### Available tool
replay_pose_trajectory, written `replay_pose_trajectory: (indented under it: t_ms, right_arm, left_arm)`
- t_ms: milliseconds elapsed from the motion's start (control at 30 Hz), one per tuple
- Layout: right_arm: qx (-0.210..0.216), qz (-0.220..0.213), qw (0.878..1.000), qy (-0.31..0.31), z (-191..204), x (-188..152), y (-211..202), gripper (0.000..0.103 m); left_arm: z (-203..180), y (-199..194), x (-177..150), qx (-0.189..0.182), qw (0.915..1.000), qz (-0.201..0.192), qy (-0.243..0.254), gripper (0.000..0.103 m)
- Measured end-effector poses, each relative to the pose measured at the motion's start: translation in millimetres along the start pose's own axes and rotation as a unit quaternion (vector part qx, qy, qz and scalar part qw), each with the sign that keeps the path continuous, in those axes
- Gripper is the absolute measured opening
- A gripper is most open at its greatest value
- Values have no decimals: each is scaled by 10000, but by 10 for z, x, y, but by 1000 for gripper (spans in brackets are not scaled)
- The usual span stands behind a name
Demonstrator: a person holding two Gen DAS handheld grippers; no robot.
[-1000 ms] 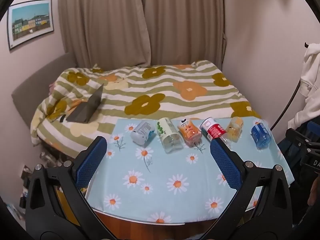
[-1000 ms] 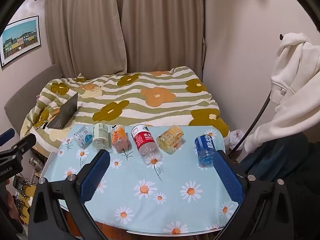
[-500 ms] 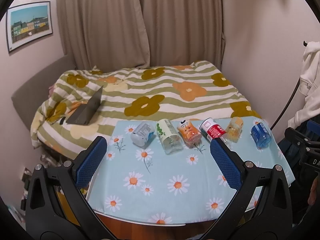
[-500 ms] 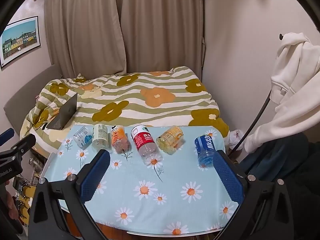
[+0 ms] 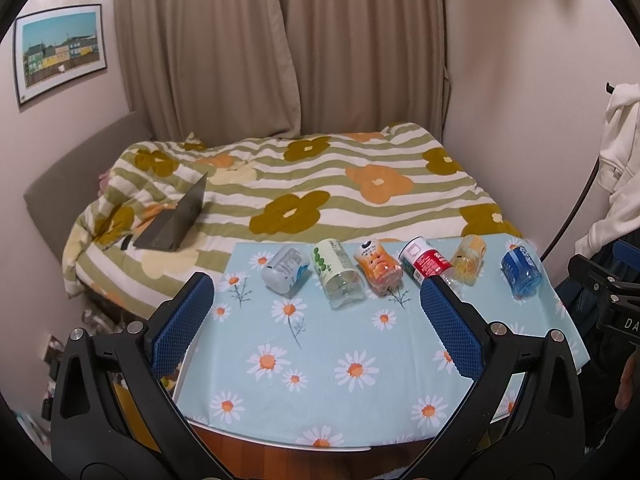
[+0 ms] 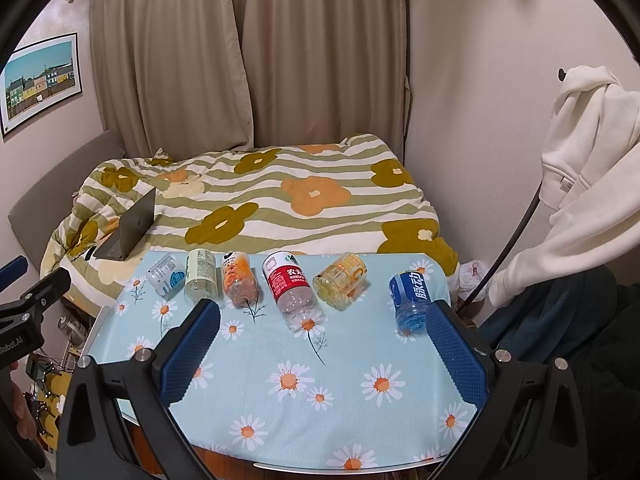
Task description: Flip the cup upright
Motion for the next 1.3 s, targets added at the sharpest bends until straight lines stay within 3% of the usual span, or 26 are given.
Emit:
replay_pose_trajectory:
  t_ms: [1300]
  right_arm:
    - [17, -14, 10000, 27, -7, 9, -13, 103]
  left_arm:
    - [-17, -13, -9, 2, 10000, -26, 18, 103]
Point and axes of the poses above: each gripper's, at about its wrist camera, not at the fingertips, and y roughly the way its jaws point, z to its left, x to its top, the point moved 10 cm from there along y, roughly the way its jaws point, and after that the axes turned 14 degrees about -x, right-handed, at the moved point
